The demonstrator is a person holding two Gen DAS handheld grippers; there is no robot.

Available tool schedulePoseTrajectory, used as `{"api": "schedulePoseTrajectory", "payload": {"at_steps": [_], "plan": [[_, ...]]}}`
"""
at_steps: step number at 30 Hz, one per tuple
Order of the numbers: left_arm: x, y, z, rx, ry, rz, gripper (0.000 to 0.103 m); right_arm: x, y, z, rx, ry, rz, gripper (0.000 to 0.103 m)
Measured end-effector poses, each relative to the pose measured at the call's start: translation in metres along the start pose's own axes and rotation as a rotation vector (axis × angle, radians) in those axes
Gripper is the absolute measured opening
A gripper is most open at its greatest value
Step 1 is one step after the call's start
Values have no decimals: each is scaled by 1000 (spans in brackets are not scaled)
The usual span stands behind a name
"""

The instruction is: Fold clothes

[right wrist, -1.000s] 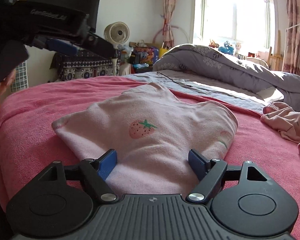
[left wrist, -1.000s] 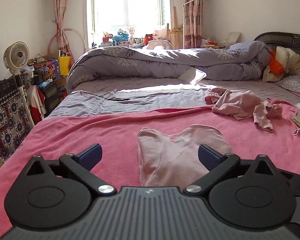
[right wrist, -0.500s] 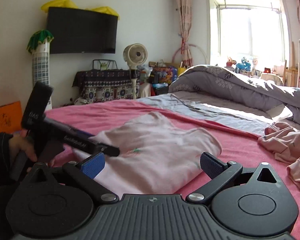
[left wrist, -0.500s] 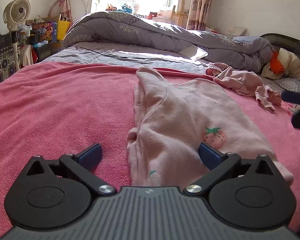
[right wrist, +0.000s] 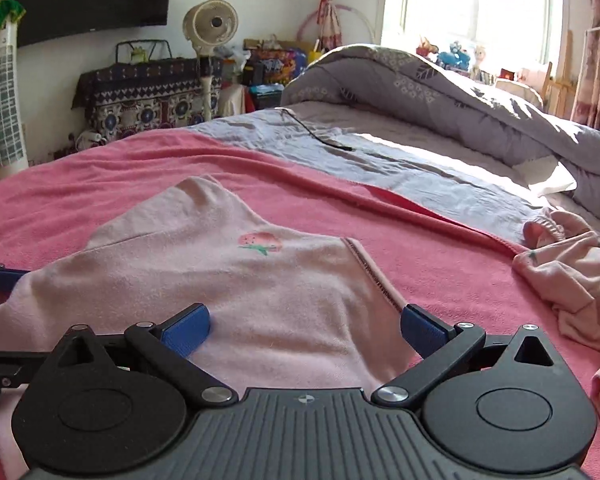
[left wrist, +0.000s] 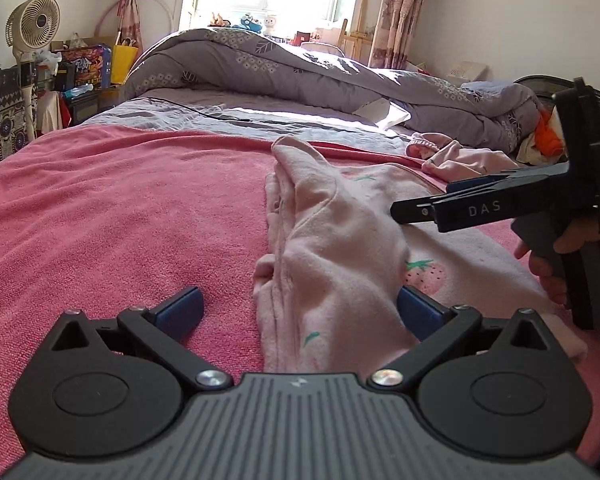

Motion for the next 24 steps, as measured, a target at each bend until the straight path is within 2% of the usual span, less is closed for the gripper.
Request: {"api": "schedulePoseTrajectory", "payload": {"at_steps": [1,3,6,7,8,11,14,16,17,20,22,24], "plan": [[0,0,0,0,-1,0,103,1,11,5,4,47,-26,103],[0,0,0,1,-2,1,103,-1,29,17,-55,124,-59,103],[0,0,0,4,-4,3,103,-19,24,22,-21,167,-61,103],[0,1,0,4,-4,2,103,-22,21,24,-17,187,-33,103],[0,1,0,5,-4,2,103,-22,23,27,-27,205,-12,103],[0,1,-1,8,-6,3,103,-4,48,31,-27,202,-63,103],[0,1,-1,10,-6,3,103,-9,35,40,-54,247,-85,103],[0,1,-1,11,-6,4,103,-9,14,42,-69,222,-51,103],[0,0,-1,11,-7,5,103,-8,1,42,-93,205,-21,103],[1,1,-1,10,-6,5,103,4,-44,40,-311,127,58,103],[1,1,-1,9,-6,4,103,15,-64,34,-436,22,56,103],[0,1,-1,7,-4,3,103,28,-66,25,-485,-113,-2,103]]}}
Point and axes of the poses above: each gripper's, at about its wrist camera, not at the fingertips, and y roughly the way its jaws point, z to its right, x to its underside, the point moved 2 cm from there along y, roughly the way its jaws point, and after that the axes turned 7 degrees about y, right-handed, at the moved point
